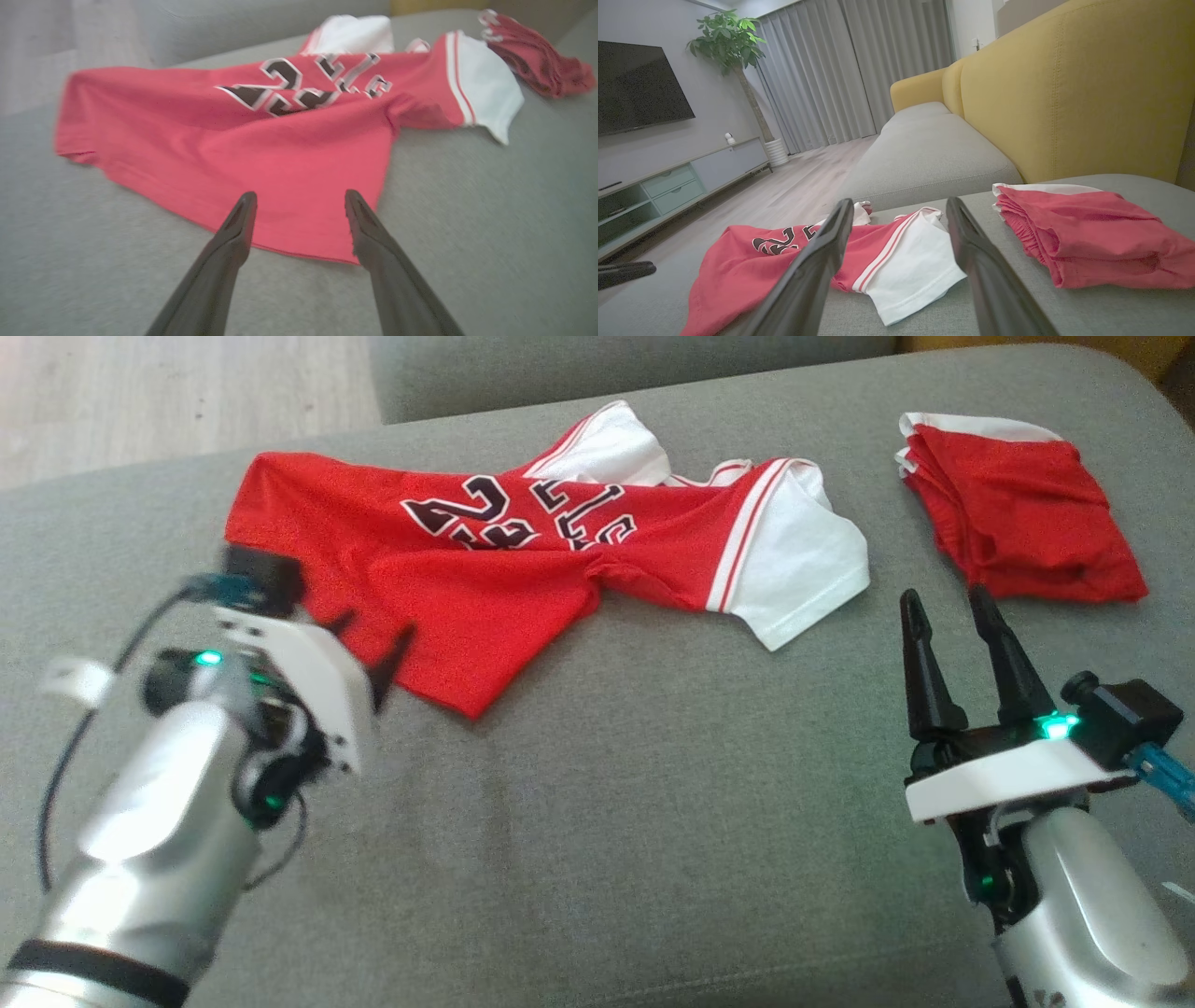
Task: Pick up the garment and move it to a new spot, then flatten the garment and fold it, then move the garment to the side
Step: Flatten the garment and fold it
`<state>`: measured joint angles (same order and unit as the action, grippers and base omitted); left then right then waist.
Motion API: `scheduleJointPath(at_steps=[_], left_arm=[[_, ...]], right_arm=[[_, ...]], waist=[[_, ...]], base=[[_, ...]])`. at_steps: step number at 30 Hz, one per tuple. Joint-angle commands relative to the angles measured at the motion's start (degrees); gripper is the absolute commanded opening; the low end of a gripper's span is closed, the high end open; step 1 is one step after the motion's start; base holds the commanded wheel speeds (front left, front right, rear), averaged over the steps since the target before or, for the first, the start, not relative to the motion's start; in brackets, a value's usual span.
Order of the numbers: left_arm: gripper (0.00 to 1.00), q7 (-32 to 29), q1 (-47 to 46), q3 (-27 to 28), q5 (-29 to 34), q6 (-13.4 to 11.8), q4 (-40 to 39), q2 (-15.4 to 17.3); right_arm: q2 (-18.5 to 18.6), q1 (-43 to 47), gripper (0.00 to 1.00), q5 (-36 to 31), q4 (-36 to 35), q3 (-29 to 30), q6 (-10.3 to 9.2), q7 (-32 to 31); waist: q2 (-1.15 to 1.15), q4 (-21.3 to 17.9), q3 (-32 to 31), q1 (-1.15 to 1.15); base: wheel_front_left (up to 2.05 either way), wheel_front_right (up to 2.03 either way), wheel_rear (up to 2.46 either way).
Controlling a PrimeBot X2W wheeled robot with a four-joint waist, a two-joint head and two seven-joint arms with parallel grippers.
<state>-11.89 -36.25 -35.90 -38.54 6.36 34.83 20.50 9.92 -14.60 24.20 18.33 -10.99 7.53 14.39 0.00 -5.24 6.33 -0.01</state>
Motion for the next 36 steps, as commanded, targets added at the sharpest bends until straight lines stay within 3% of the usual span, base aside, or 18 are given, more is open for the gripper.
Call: scheduleJointPath(at_steps=[1,7,15,16,17,22,26,34,36], left_arm=[[1.0,-1.33,-3.19,1.17,-0.64,0.33,-3.18,1.92],[1.0,-9.78,-2.65,-4.55,-1.16,0.93,-8.76,3.66],[1.0,-13.4,-5.59,-9.25,3.15,0.92,-3.12,5.39],[0.44,-13.57,-5.79,-9.53,3.19,0.94,-2.33,5.23],[0.0,-13.73,-6.0,-9.8,3.23,0.95,-1.72,5.13],[0.0,-14.96,-6.83,-10.16,0.8,1.05,-0.83,4.98],[0.0,-19.38,-6.41,-11.13,-4.9,1.1,-5.28,5.3],[0.0,-30.04,-4.64,-10.1,-17.61,0.98,-20.4,10.75],[0.0,-31.38,-4.58,-8.76,-18.83,-0.24,-23.1,12.85]], right_arm=[[0.4,-1.32,1.0,0.02,-1.8,-1.02,-0.04,0.61],[-0.22,-2.55,1.0,0.47,-2.03,-1.69,-0.04,0.61],[-1.18,-4.21,1.0,1.05,-2.02,-2.08,-0.04,0.61],[-1.21,-4.22,1.0,1.1,-2.01,-1.92,-0.04,0.61],[-1.2,-4.15,1.0,1.1,-1.96,-1.74,-0.04,0.61],[-1.25,-3.38,1.0,0.74,-1.52,-0.74,-0.04,0.61],[-1.07,-2.48,1.0,0.41,-1.06,-0.43,-0.04,0.61],[-0.46,-1.21,1.0,0.03,-0.21,-0.24,-0.04,0.61],[-0.24,-1.19,1.0,0.06,0.07,-0.5,-0.04,0.61]], waist=[[0.0,-0.48,0.46,0.01],[0.0,-3.32,2.61,0.01],[0.0,-7.26,4.58,0.01],[0.0,-7.47,4.53,0.01],[0.0,-7.58,4.45,0.01],[0.0,-6.99,3.33,0.01],[0.0,-5.72,1.75,0.01],[0.0,-3.72,-0.01,0.01],[0.0,-3.59,0.08,0.01]], base=[[0.0,0.0,0.0],[0.0,0.0,0.0],[0.0,0.0,0.0],[0.0,0.0,0.0],[0.0,0.0,0.0],[0.0,0.0,0.0],[0.0,0.0,0.0],[0.0,0.0,0.0],[0.0,0.0,0.0]])
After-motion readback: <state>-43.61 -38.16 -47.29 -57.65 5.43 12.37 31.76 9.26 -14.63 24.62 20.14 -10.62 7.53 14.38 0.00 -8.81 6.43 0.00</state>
